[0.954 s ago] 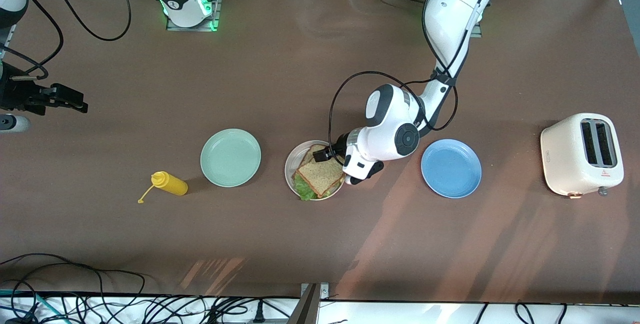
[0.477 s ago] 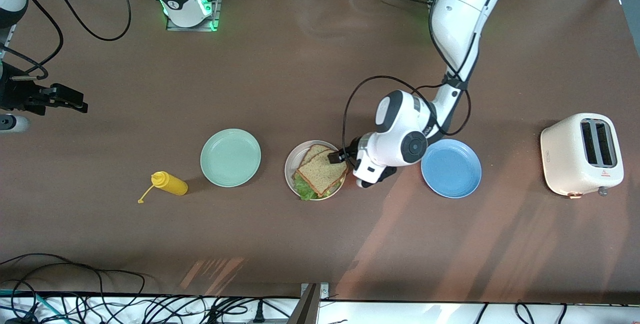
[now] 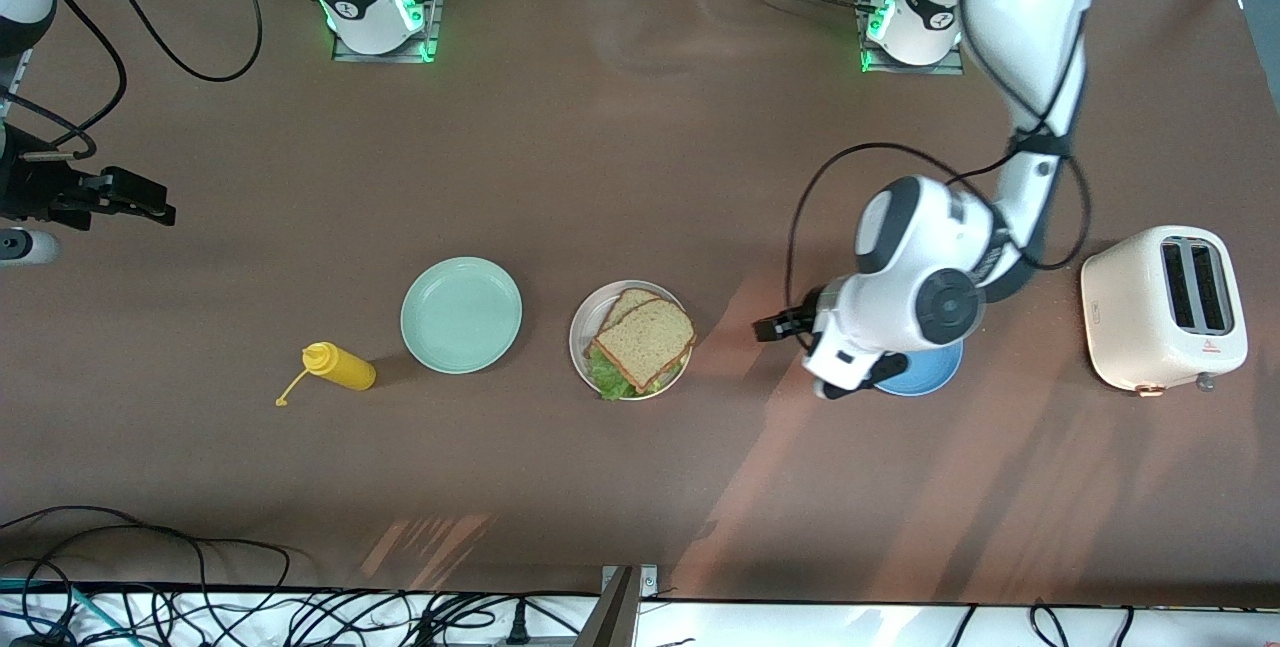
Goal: Make sandwich on beige plate with both arms
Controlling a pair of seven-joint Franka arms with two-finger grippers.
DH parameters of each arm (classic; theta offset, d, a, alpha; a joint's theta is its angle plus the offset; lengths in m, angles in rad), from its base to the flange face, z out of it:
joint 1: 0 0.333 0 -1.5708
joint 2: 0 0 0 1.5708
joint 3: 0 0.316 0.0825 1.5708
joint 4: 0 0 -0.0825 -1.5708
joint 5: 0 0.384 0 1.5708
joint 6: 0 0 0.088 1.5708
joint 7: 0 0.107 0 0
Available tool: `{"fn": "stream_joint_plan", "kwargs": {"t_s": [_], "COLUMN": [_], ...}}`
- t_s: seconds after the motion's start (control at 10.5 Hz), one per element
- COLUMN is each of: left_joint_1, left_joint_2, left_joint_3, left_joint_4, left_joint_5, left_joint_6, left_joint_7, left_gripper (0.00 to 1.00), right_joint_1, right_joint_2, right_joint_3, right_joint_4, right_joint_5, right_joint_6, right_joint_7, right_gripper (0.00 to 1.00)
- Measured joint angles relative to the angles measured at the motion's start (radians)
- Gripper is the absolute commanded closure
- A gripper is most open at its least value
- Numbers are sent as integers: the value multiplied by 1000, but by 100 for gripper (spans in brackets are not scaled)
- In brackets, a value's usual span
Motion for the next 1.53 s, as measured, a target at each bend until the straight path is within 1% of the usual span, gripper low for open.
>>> {"fn": "stream_joint_plan", "kwargs": {"t_s": [0.29, 0.38, 0.48, 0.57, 0.67, 0.86, 1.15, 1.53], "left_joint_1": [121, 148, 158, 158, 158, 172, 223, 229], "left_joint_2": [-111, -137, -159, -181, -199, -222, -227, -232], "left_joint_3": [4, 4, 4, 2, 1, 2, 3, -1], "left_joint_4": [4, 6, 8, 9, 9, 9, 9, 30], "left_joint_5": [34, 83, 158, 228, 265, 273, 273, 273], "left_joint_6": [-44, -56, -73, -86, -93, -97, -98, -97], "left_joint_7": [155, 181, 200, 228, 264, 314, 462, 483], "left_gripper": [1, 1, 1, 0, 0, 0, 0, 0], "right_joint_1": [-3, -5, -6, -6, -7, -7, -7, -7], "right_joint_2": [0, 0, 0, 0, 0, 0, 0, 0], "right_joint_3": [-1, -1, -1, -2, -2, -2, -2, -2], "right_joint_4": [0, 0, 0, 0, 0, 0, 0, 0], "right_joint_5": [0, 0, 0, 0, 0, 0, 0, 0], "right_joint_6": [1, 2, 2, 3, 3, 4, 4, 4], "right_joint_7": [0, 0, 0, 0, 0, 0, 0, 0], "right_gripper": [0, 0, 0, 0, 0, 0, 0, 0]}}
